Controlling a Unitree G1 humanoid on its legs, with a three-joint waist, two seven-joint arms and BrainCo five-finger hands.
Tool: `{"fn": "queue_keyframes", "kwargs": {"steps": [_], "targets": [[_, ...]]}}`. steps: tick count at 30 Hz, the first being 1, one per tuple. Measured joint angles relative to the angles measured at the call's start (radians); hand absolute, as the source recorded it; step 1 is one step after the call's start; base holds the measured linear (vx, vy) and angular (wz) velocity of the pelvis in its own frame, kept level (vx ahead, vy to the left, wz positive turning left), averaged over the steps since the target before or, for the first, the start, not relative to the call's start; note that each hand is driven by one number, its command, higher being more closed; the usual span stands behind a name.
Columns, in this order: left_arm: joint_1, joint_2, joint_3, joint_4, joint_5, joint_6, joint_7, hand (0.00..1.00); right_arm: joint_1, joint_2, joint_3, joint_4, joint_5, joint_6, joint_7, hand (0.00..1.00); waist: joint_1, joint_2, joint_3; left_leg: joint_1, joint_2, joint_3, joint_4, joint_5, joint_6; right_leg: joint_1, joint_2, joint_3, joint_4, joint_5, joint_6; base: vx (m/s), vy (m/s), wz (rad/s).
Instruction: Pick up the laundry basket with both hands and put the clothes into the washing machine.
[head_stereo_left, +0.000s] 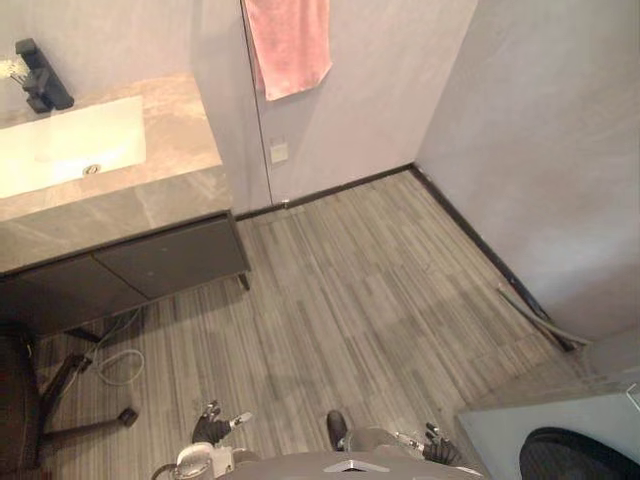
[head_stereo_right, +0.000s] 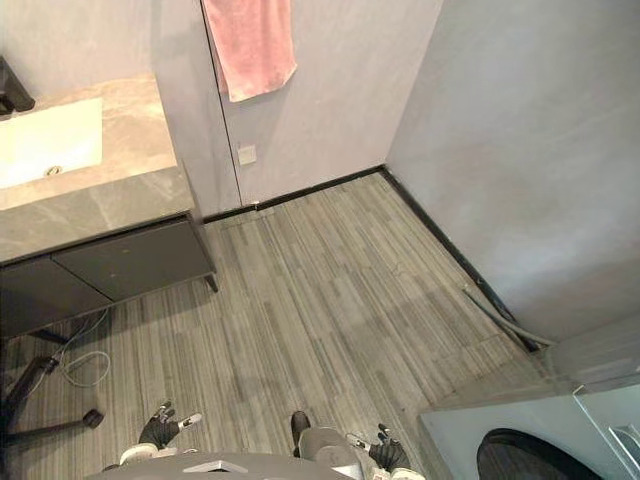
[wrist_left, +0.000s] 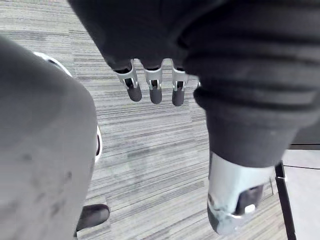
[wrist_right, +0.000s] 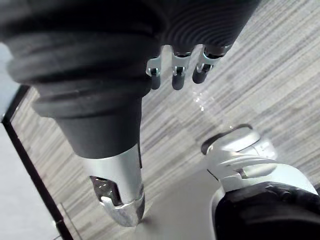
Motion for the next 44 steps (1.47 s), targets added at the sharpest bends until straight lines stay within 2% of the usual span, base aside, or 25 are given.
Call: {"fn": "queue_keyframes", "kwargs": {"steps": [1,2,3,5,6,7,9,10,12,13,14,16,20,23,24,25,26,28,30,31,33,35,42,43,44], "targets": [[-0.003,0.003,-0.011,-0.001,0.0,0.0,-0.001,0.0,0.01,0.009,-0.026,-0.007,0.008,0.0,0.0,0.0,-0.013,0.002,0.0,0.015,-0.018,-0.014,-0.069,-0.006,0.007,-0.005,-0.006,-0.02,0.002,0.0,0.004,-0.16,0.143,0.56],[-0.008,0.008,-0.021,-0.009,0.0,-0.001,-0.001,0.0,0.016,0.019,-0.038,-0.023,0.02,0.002,-0.001,0.0,-0.029,-0.006,-0.003,0.025,-0.042,-0.012,-0.154,-0.023,-0.005,-0.032,-0.017,-0.038,0.031,-0.007,0.019,-0.14,0.141,0.58],[-0.022,0.024,-0.036,-0.01,0.0,-0.001,0.0,0.0,0.022,0.037,-0.039,-0.043,0.04,0.002,-0.001,0.0,-0.035,-0.03,0.005,0.009,-0.064,-0.013,-0.168,-0.017,0.0,-0.067,-0.04,-0.031,0.075,-0.017,0.041,-0.13,0.111,0.36],[-0.02,0.04,-0.039,-0.011,0.001,0.001,0.0,0.0,0.039,0.059,-0.041,-0.077,0.068,0.002,-0.001,0.0,-0.023,-0.046,0.019,-0.022,-0.068,-0.008,-0.139,-0.024,0.013,-0.106,-0.042,0.028,0.118,-0.015,0.061,-0.14,0.09,-0.14],[-0.016,0.04,-0.038,-0.01,0.001,0.002,0.0,0.0,0.048,0.066,-0.043,-0.079,0.08,0.003,-0.001,0.0,-0.026,-0.049,0.017,-0.029,-0.061,-0.004,-0.128,-0.025,0.016,-0.107,-0.039,0.044,0.117,-0.012,0.067,-0.09,0.118,-0.12],[-0.008,0.042,-0.037,-0.01,0.001,0.004,0.0,0.0,0.067,0.077,-0.05,-0.093,0.111,0.003,-0.001,0.0,-0.028,-0.047,0.018,-0.028,-0.046,-0.005,-0.119,-0.022,0.02,-0.11,-0.044,0.048,0.157,-0.031,0.044,-0.01,0.102,0.13],[0.0,0.054,-0.034,-0.012,0.001,0.004,0.003,0.0,0.103,0.086,-0.065,-0.101,0.115,0.004,-0.001,0.0,-0.019,-0.042,0.019,-0.027,-0.013,-0.014,-0.086,-0.016,0.013,-0.11,-0.084,0.036,0.259,-0.079,0.036,0.08,0.029,0.15],[0.005,0.06,-0.027,-0.014,0.0,0.004,0.009,0.0,0.117,0.089,-0.067,-0.107,0.115,0.002,-0.002,0.0,-0.019,-0.044,0.017,-0.034,-0.002,-0.03,-0.066,-0.011,0.002,-0.089,-0.115,0.047,0.252,-0.085,0.051,0.07,-0.091,0.16],[0.007,0.059,-0.001,-0.013,0.0,0.004,0.011,0.0,0.119,0.09,-0.067,-0.105,0.113,0.004,-0.002,0.0,-0.019,-0.053,-0.01,-0.057,0.014,-0.044,-0.066,-0.006,-0.024,-0.075,-0.108,0.065,0.193,-0.11,0.111,0.01,-0.196,0.07],[0.006,0.056,0.007,-0.012,-0.001,0.004,0.013,0.0,0.114,0.089,-0.066,-0.103,0.112,0.004,-0.001,0.0,-0.012,-0.052,-0.019,-0.068,0.021,-0.047,-0.067,-0.001,-0.033,-0.078,-0.1,0.065,0.176,-0.115,0.116,0.02,-0.24,-0.16],[0.005,0.039,0.008,-0.01,-0.001,0.003,0.011,0.0,0.104,0.074,-0.066,-0.094,0.104,0.004,0.0,0.0,0.0,-0.028,-0.012,-0.076,0.036,-0.062,-0.069,0.011,-0.047,-0.08,-0.079,0.06,0.164,-0.116,0.113,0.01,-0.216,-0.09],[0.005,0.02,0.012,-0.009,-0.002,0.003,0.012,0.0,0.093,0.057,-0.067,-0.071,0.104,0.011,0.0,0.0,0.0,-0.017,-0.01,-0.052,0.038,-0.078,-0.104,0.043,-0.057,-0.078,-0.066,0.037,0.198,-0.127,0.098,-0.03,-0.241,0.16],[0.011,0.026,0.041,-0.01,-0.004,-0.002,0.014,0.0,0.074,0.049,-0.064,-0.041,0.064,0.018,0.0,0.0,0.003,-0.041,-0.014,-0.045,0.054,-0.116,-0.105,0.06,-0.071,-0.079,-0.051,0.006,0.299,-0.204,0.067,-0.1,-0.185,0.31],[0.009,0.037,0.028,-0.018,-0.01,-0.003,0.016,0.0,0.066,0.049,-0.066,-0.038,0.042,0.016,-0.002,0.0,0.004,-0.057,-0.009,-0.079,0.08,-0.097,-0.05,0.058,-0.036,-0.097,-0.056,-0.043,0.341,-0.244,0.042,-0.16,-0.146,0.32],[0.007,0.042,0.018,-0.017,-0.011,-0.003,0.016,0.0,0.062,0.052,-0.066,-0.038,0.042,0.015,-0.002,0.0,0.003,-0.061,-0.009,-0.087,0.085,-0.072,-0.015,0.053,-0.014,-0.106,-0.063,-0.048,0.341,-0.241,0.037,-0.16,-0.044,0.23],[-0.002,0.043,0.001,-0.016,-0.01,-0.001,0.017,0.0,0.057,0.053,-0.069,-0.037,0.047,0.007,-0.002,0.0,-0.001,-0.057,-0.003,-0.125,0.09,-0.027,0.099,0.031,0.008,-0.113,-0.076,-0.056,0.337,-0.23,0.035,-0.13,0.021,0.27],[0.0,0.04,-0.022,-0.011,-0.01,-0.002,0.016,0.0,0.056,0.051,-0.085,-0.038,0.049,0.001,-0.002,0.0,-0.01,-0.038,-0.001,-0.138,0.07,0.0,0.163,-0.019,0.001,-0.106,-0.081,-0.067,0.298,-0.201,0.032,-0.13,0.05,0.27],[0.005,0.046,-0.041,-0.008,-0.009,-0.002,0.016,0.0,0.056,0.051,-0.087,-0.036,0.072,0.001,-0.001,0.0,-0.024,-0.029,0.0,-0.121,0.008,-0.023,0.072,-0.076,-0.003,-0.103,-0.082,-0.067,0.229,-0.161,0.045,-0.12,0.149,0.13],[0.005,0.061,-0.039,-0.008,-0.01,-0.002,0.016,0.0,0.061,0.077,-0.107,-0.033,0.075,0.001,-0.002,0.0,-0.029,-0.042,-0.004,-0.124,-0.047,-0.012,-0.036,-0.029,0.015,-0.092,-0.1,-0.042,0.129,-0.101,0.061,-0.06,0.11,0.05],[0.005,0.062,-0.039,-0.008,-0.009,-0.002,0.016,0.0,0.07,0.085,-0.111,-0.035,0.075,0.001,-0.002,0.0,-0.03,-0.062,-0.017,-0.131,-0.066,-0.009,-0.071,-0.013,0.022,-0.078,-0.107,-0.038,0.052,-0.063,0.064,0.0,0.138,-0.03],[-0.001,0.064,-0.04,-0.013,-0.01,-0.002,0.015,0.0,0.078,0.092,-0.112,-0.037,0.076,0.002,-0.003,0.0,-0.026,-0.06,-0.01,-0.151,-0.079,-0.005,-0.06,-0.012,0.031,-0.077,-0.122,-0.033,0.013,-0.015,0.08,0.01,0.159,-0.03],[-0.001,0.072,-0.057,-0.017,-0.01,-0.003,0.015,0.0,0.077,0.092,-0.104,-0.039,0.075,0.002,-0.005,0.0,-0.029,-0.06,-0.01,-0.146,-0.092,-0.006,-0.047,-0.022,0.047,-0.071,-0.135,-0.013,0.039,-0.009,0.099,0.01,0.144,0.05],[0.0,0.07,-0.082,-0.079,-0.048,-0.038,0.017,0.0,0.07,0.086,-0.096,-0.075,0.084,-0.003,-0.024,0.0,-0.008,-0.056,-0.023,-0.115,-0.114,-0.039,-0.066,-0.025,0.053,-0.035,-0.146,-0.018,0.039,-0.028,0.116,0.06,0.043,0.15],[0.004,0.064,-0.082,-0.077,-0.075,-0.038,0.016,0.0,0.073,0.084,-0.097,-0.073,0.084,-0.005,-0.024,0.0,0.002,-0.043,-0.022,-0.113,-0.118,-0.044,-0.068,-0.023,0.053,-0.028,-0.145,-0.021,0.031,-0.028,0.116,0.06,0.007,0.1],[0.007,0.06,-0.081,-0.077,-0.087,-0.038,0.017,0.0,0.074,0.081,-0.099,-0.073,0.084,-0.005,-0.024,0.0,0.002,-0.042,-0.025,-0.112,-0.12,-0.05,-0.072,-0.021,0.054,-0.024,-0.145,-0.023,0.027,-0.028,0.116,0.03,0.006,0.05]]}}
